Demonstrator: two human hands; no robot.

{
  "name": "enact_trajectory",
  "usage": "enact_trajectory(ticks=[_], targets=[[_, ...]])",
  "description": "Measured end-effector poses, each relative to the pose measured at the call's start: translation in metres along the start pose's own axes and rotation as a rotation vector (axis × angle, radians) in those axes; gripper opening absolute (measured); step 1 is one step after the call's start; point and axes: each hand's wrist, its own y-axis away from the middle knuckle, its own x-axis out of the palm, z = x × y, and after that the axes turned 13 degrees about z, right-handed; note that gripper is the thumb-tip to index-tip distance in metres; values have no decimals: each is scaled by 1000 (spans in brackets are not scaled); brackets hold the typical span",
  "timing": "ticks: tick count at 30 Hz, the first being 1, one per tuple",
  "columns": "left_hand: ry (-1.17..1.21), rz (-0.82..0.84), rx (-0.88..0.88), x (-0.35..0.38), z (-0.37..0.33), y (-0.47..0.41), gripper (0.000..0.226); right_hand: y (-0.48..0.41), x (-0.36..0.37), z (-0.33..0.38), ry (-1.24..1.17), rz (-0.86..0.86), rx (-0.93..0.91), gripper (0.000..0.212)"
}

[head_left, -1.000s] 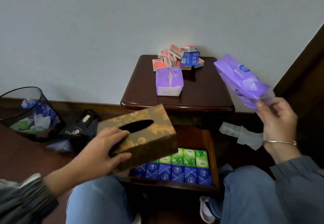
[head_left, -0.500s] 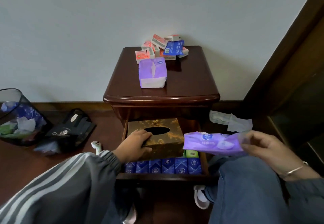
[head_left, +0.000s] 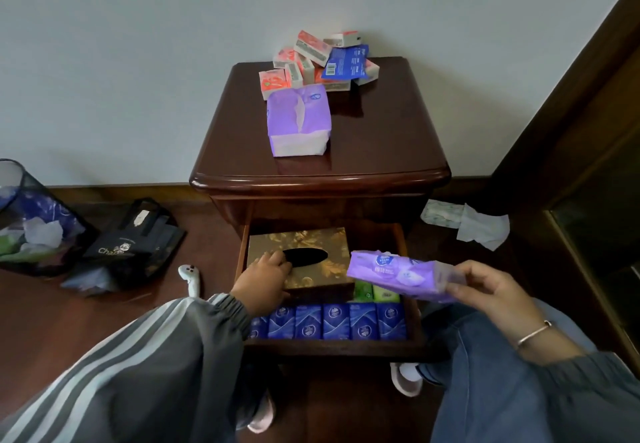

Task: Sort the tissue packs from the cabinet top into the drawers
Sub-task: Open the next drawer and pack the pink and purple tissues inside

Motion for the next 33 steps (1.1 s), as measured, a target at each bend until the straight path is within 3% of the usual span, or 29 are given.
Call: enact_trajectory(ticks=[4, 13, 19, 33], targets=[[-149, -90, -12, 3, -27, 3, 71, -2, 1, -2, 24, -22, 12, 10], [16, -97, -54, -18, -24, -7, 75, -4, -1, -9, 127, -119, 10, 18], [-42, -49, -50, -31, -14, -30, 67, -8, -3, -11, 68, -174, -4, 21], [-106, -115, -69, -9, -5, -53, 69, -10, 0, -8, 102, -190, 24, 17]])
